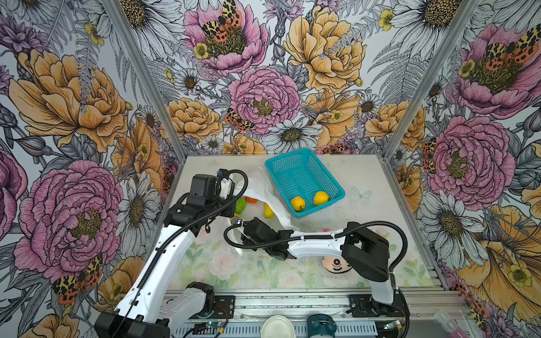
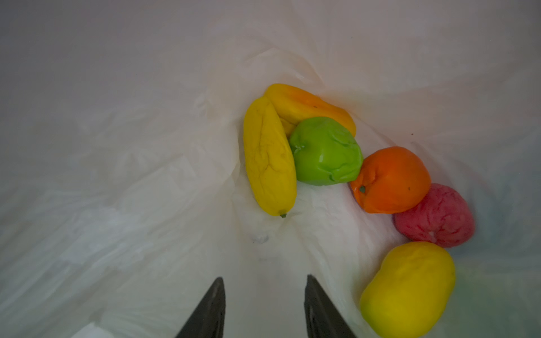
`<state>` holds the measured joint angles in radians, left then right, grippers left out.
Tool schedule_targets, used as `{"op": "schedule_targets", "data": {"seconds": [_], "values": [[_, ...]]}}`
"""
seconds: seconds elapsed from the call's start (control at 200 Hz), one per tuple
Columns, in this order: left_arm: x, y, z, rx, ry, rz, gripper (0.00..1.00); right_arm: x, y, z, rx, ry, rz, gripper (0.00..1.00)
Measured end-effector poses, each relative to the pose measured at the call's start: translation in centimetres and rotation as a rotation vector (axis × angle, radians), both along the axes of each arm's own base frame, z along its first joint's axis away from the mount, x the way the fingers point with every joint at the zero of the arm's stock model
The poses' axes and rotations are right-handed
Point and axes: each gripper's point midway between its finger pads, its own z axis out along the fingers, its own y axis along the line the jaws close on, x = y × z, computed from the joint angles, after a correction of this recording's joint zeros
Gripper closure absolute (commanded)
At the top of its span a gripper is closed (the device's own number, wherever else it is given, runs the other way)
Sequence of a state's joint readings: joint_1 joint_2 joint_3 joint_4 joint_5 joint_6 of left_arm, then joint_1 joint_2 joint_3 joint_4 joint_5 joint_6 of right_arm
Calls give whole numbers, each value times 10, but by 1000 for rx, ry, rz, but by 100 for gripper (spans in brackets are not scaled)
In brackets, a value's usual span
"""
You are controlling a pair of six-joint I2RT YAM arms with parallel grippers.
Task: Untie the knot of the plastic bag and take out the fruit
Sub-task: 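Grasp the long yellow banana-shaped fruit with the right gripper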
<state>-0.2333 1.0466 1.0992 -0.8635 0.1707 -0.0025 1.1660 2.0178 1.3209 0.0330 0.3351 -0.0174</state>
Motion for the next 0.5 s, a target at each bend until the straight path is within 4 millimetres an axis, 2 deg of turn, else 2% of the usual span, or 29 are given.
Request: {"op": "schedule_targets", "data": {"seconds": [0.115, 0.36, 0.5], "values": [[0, 0, 0, 0, 0, 0, 100, 8, 8, -10, 16, 36, -12, 48], [0, -1, 0, 0, 0, -2, 100, 41, 26, -6, 98, 88, -50, 38], [0, -1, 0, 0, -1, -4, 100, 50, 43, -14, 113, 110, -44, 31]]}}
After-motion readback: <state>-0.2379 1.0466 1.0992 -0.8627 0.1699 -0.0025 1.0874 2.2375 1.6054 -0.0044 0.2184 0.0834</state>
